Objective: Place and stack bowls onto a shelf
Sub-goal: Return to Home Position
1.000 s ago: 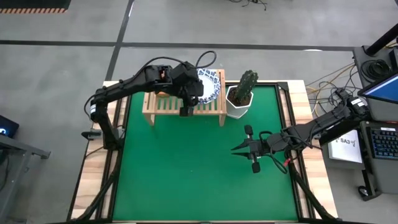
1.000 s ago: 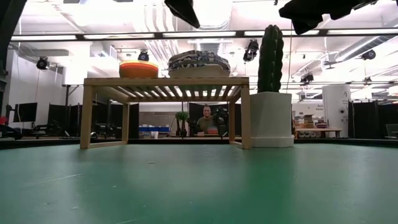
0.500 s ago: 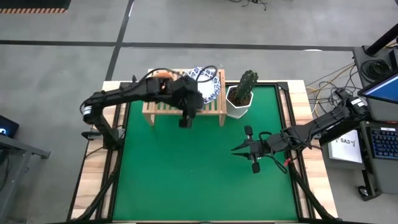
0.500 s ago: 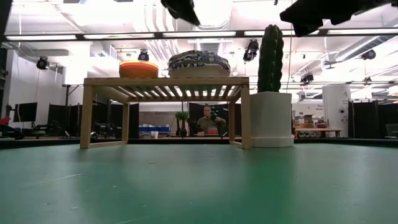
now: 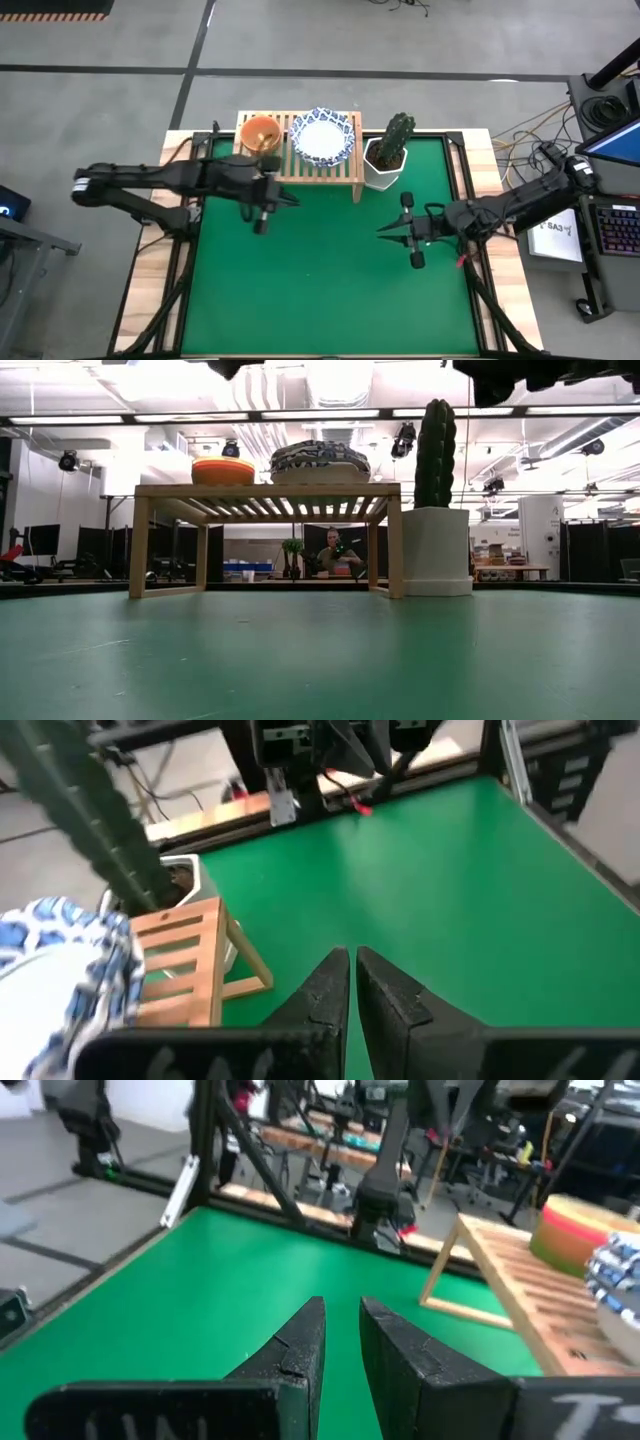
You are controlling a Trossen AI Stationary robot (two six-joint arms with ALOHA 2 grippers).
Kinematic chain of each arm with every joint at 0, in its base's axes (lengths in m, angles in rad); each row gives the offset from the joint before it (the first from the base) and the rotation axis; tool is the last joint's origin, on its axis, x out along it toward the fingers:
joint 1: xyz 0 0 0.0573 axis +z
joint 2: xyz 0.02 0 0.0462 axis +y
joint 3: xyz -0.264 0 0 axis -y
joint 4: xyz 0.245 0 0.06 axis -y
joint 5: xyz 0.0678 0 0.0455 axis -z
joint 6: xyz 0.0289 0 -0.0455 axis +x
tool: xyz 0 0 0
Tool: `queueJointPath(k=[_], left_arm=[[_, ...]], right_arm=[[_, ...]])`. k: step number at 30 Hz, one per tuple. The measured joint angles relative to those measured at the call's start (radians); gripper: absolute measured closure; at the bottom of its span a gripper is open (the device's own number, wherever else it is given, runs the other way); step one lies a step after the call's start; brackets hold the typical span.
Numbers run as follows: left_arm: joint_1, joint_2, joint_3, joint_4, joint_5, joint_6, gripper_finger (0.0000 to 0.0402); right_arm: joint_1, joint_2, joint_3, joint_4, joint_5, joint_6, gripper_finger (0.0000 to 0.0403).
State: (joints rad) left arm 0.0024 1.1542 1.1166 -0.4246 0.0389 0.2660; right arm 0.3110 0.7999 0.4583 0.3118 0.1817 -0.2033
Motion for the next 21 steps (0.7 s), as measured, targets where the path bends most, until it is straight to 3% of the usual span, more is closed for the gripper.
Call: queueJointPath(k=[3, 10, 14, 21], left_arm=[[0.006, -0.118, -0.135, 0.081, -0.001, -0.038, 0.0397], [0.007, -0.375, -0.375, 0.254, -0.004, -0.116, 0.0397], [0.007, -0.501, -0.464, 0.278, -0.007, -0.139, 0.0397], [0.008, -0.669, -0.572, 0.28, -0.041, -0.156, 0.0397]], right_arm=[[-0.056, -0.053, -0.002, -0.017, -0.074, 0.0, 0.0346], [-0.164, -0.153, -0.025, -0.107, -0.104, 0.034, 0.0347], [-0.195, -0.194, -0.054, -0.108, -0.157, 0.055, 0.0347], [-0.208, -0.263, -0.108, -0.106, -0.157, 0.074, 0.0347]])
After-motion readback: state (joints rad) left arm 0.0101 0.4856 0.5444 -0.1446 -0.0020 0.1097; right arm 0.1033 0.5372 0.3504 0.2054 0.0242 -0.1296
